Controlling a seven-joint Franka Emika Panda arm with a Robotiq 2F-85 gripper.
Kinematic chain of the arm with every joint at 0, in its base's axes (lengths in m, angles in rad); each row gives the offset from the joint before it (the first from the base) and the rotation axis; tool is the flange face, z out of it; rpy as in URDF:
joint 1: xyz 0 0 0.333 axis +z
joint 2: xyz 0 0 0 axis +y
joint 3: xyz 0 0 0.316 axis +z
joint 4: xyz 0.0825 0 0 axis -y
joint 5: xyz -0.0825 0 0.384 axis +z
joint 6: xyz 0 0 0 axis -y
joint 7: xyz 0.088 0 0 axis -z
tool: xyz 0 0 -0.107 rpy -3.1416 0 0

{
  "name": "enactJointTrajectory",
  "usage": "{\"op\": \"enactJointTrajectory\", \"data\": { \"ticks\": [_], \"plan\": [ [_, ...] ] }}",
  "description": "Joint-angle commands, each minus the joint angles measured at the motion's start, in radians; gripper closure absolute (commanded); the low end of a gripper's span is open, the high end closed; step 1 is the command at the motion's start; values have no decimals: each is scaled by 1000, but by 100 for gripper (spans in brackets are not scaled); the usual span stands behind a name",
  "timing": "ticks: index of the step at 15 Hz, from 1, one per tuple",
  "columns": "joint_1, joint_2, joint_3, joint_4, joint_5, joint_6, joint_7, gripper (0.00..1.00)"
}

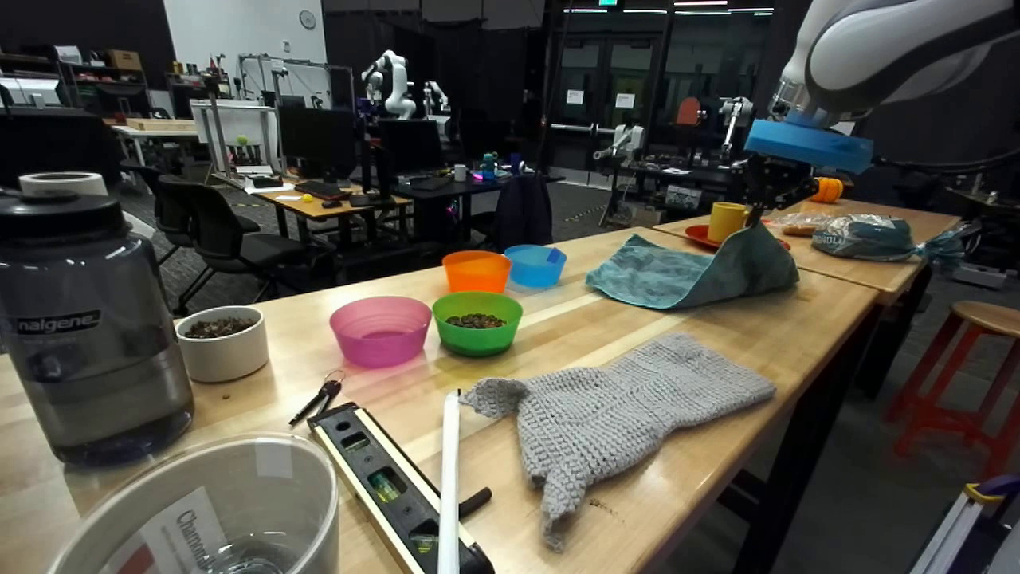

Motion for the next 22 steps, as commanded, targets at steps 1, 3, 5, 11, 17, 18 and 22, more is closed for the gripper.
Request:
{"op": "enactJointTrajectory", "data": {
  "ticks": [1, 3, 5, 11, 17, 18, 22],
  "plan": [
    [4, 124, -9, 127, -18, -2, -7, 100],
    [11, 184, -14, 188, -21, -4, -11, 100],
    [20, 244, -22, 250, -21, -8, -16, 100],
    [58, 406, -62, 421, -21, -6, -55, 100],
    [101, 542, -113, 589, -5, -18, -116, 100],
    [107, 562, -120, 616, -3, -20, -122, 100],
    [129, 638, -145, 714, 16, -33, -160, 100]
  ]
}}
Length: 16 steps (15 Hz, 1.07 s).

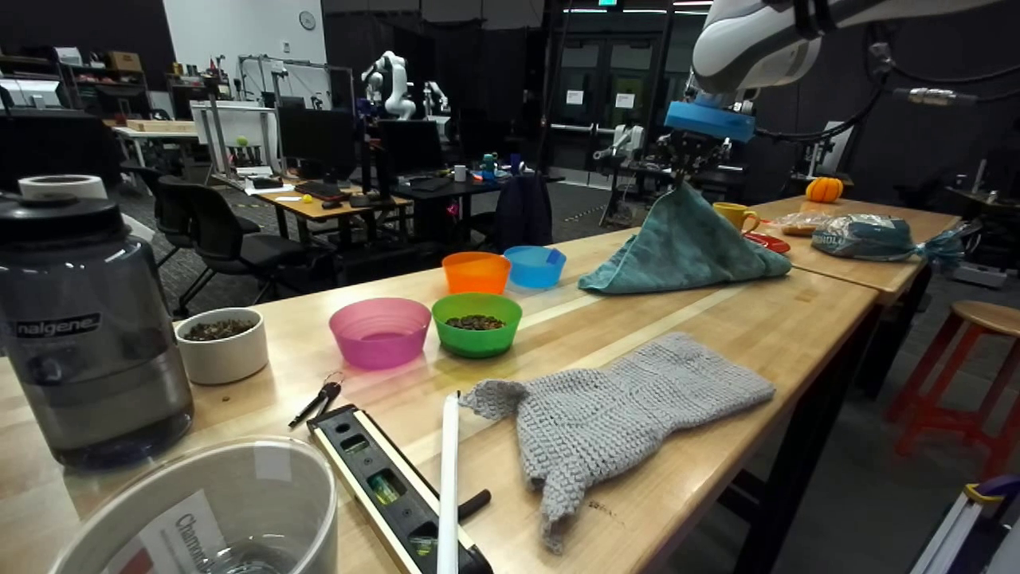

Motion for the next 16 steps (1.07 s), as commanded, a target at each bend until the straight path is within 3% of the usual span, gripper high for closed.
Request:
{"op": "enactJointTrajectory", "data": {
  "ticks": [1, 13, 15, 16],
  "plan": [
    [35, 75, -35, 112, 22, -36, -44, 100],
    [51, 234, -82, 331, 84, -104, -129, 100],
    [51, 251, -86, 354, 92, -116, -135, 72],
    [52, 259, -88, 364, 96, -123, -139, 68]
  ]
}}
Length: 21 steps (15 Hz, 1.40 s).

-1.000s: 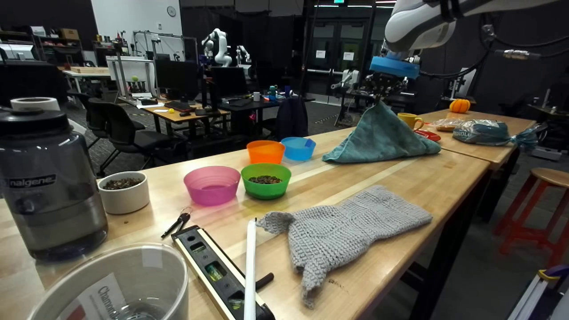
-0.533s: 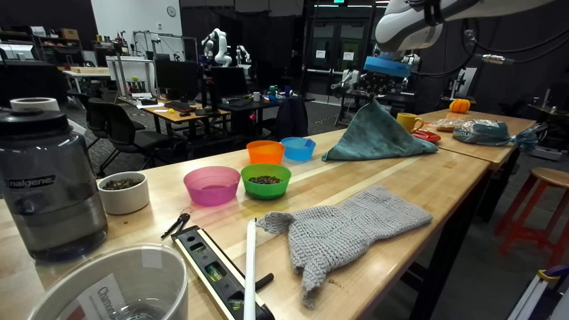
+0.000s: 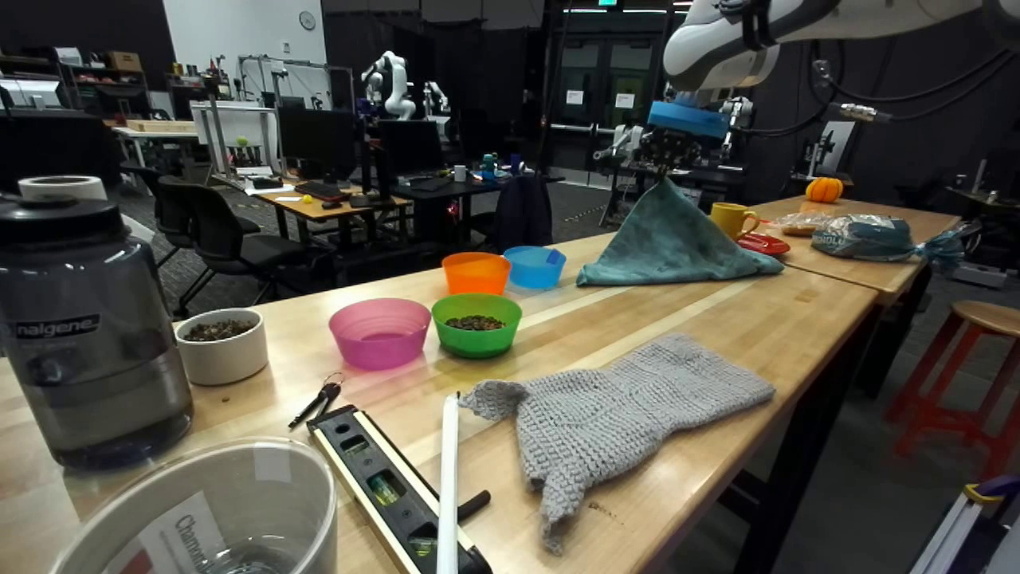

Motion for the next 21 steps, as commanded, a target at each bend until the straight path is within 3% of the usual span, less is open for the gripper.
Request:
{"op": "enactJointTrajectory", "data": {
  "ticks": [1, 10, 14, 21],
  "plan": [
    [22, 38, -27, 68, 26, -48, -33, 62],
    [32, 30, -41, 65, 16, -34, -42, 1],
    [42, -20, -45, -1, 0, -35, -54, 0],
    [54, -182, -20, -216, 17, -48, -257, 0]
  ]
}}
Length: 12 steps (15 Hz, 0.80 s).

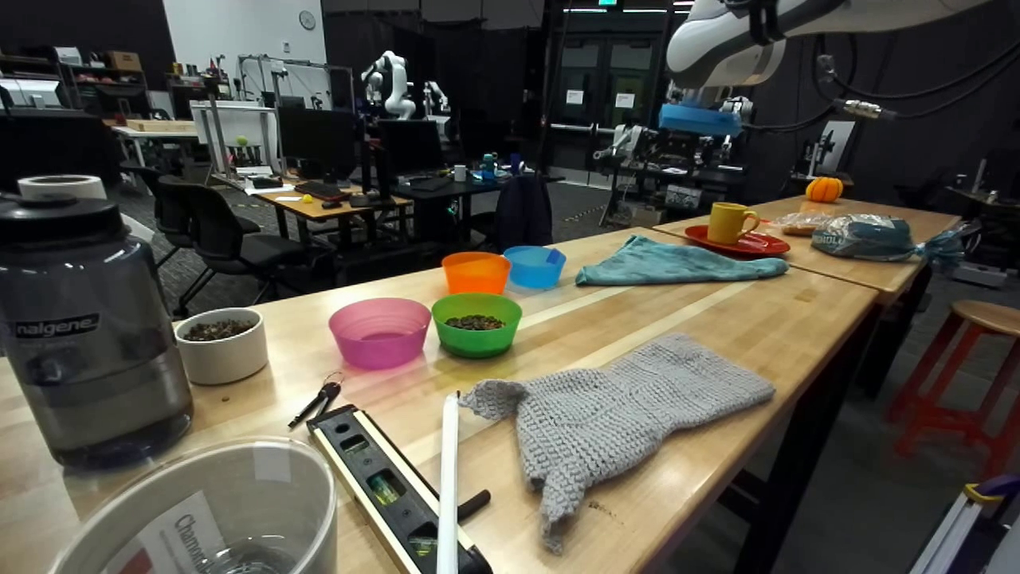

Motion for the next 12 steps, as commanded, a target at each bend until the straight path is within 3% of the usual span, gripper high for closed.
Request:
{"op": "enactJointTrajectory", "data": {
  "ticks": [1, 12],
  "plan": [
    [21, -157, 5, -181, 11, -19, -123, 0],
    [-9, -510, -14, -543, -14, -149, -426, 0]
  ]
}}
